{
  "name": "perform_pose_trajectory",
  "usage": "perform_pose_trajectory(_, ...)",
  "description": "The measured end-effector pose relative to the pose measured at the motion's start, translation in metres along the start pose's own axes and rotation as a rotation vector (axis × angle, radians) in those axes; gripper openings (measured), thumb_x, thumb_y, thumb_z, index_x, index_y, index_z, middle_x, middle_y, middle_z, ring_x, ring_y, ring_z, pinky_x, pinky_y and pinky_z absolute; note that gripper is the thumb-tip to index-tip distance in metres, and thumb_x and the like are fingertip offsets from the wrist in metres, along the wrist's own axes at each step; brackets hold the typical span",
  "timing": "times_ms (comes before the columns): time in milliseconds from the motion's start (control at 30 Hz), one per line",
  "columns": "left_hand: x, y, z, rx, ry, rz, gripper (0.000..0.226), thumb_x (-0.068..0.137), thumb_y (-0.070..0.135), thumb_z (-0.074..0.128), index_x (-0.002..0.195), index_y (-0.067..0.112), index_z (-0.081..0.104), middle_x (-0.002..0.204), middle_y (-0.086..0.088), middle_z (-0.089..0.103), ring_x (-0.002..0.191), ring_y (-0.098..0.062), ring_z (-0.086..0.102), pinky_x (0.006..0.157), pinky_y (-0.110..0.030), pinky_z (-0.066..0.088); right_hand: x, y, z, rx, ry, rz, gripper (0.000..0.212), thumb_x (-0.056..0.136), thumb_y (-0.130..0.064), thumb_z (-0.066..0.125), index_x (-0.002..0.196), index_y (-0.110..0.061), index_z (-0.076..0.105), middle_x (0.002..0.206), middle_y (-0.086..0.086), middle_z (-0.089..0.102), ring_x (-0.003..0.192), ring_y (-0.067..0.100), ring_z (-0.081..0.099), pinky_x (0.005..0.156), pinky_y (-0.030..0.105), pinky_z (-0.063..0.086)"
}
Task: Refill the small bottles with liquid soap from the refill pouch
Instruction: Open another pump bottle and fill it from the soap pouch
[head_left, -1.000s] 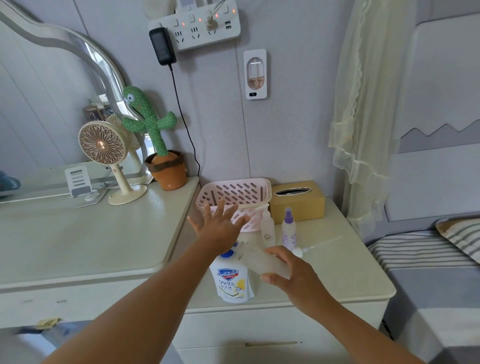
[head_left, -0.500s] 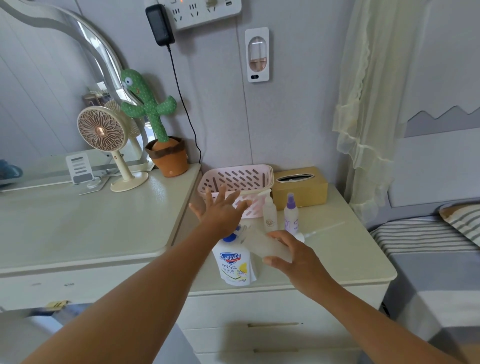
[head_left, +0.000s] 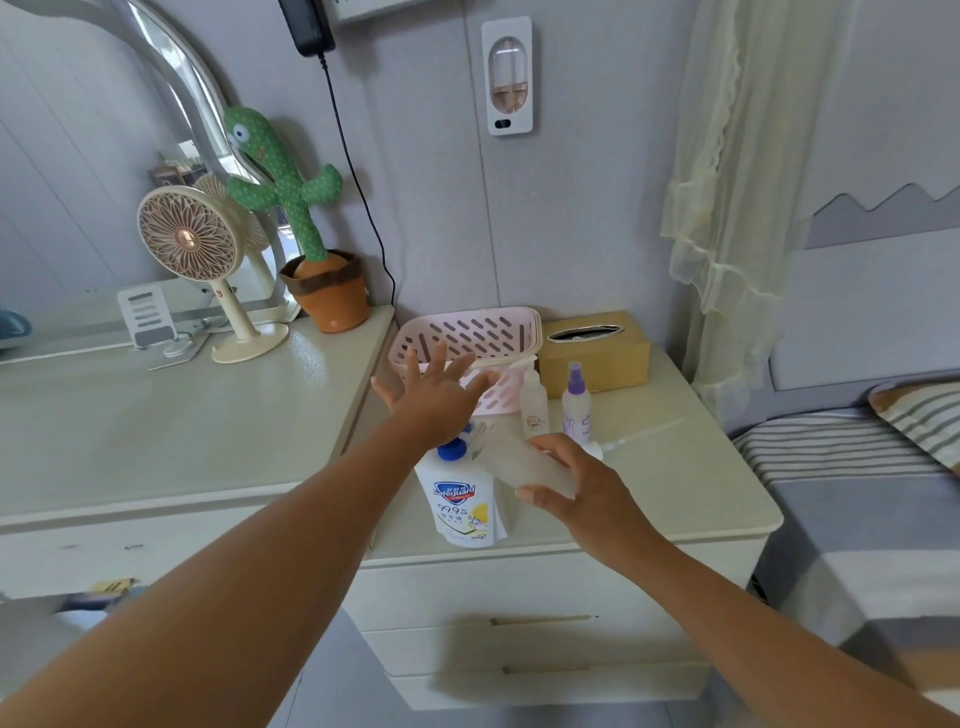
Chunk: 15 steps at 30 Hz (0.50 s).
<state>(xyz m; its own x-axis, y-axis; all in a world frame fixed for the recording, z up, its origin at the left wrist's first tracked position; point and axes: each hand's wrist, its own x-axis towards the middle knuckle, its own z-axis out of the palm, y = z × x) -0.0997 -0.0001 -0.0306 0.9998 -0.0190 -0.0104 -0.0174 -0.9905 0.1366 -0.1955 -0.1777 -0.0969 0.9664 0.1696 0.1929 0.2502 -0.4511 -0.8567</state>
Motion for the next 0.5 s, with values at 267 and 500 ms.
perform_pose_trajectory(267, -0.002, 0.001, 0.001, 0.023, -0.01, -0.002, 0.062, 0.093, 0.068, 0.012, 0.15, 0.044, 0.01, 0.16, 0.006, -0.009, 0.145, -0.029, -0.018, 0.104, -0.068, -0.016, -0.002, 0.0, 0.001, -0.002, -0.005, 0.019, 0.042, 0.087, -0.031, 0.065, 0.124, -0.03, 0.046, 0.113, -0.012, 0.049, 0.096, 0.0, 0.046, 0.068, 0.004, 0.038)
perform_pose_trajectory(500, 0.001, -0.001, -0.005, 0.037, -0.009, 0.01, 0.064, 0.092, 0.069, 0.012, 0.15, 0.043, 0.009, 0.16, 0.004, -0.01, 0.146, -0.03, -0.016, 0.105, -0.07, -0.012, -0.002, -0.004, -0.002, 0.003, -0.004, -0.002, 0.044, 0.087, -0.033, 0.065, 0.127, -0.029, 0.047, 0.113, -0.014, 0.05, 0.101, 0.002, 0.046, 0.071, -0.001, 0.037)
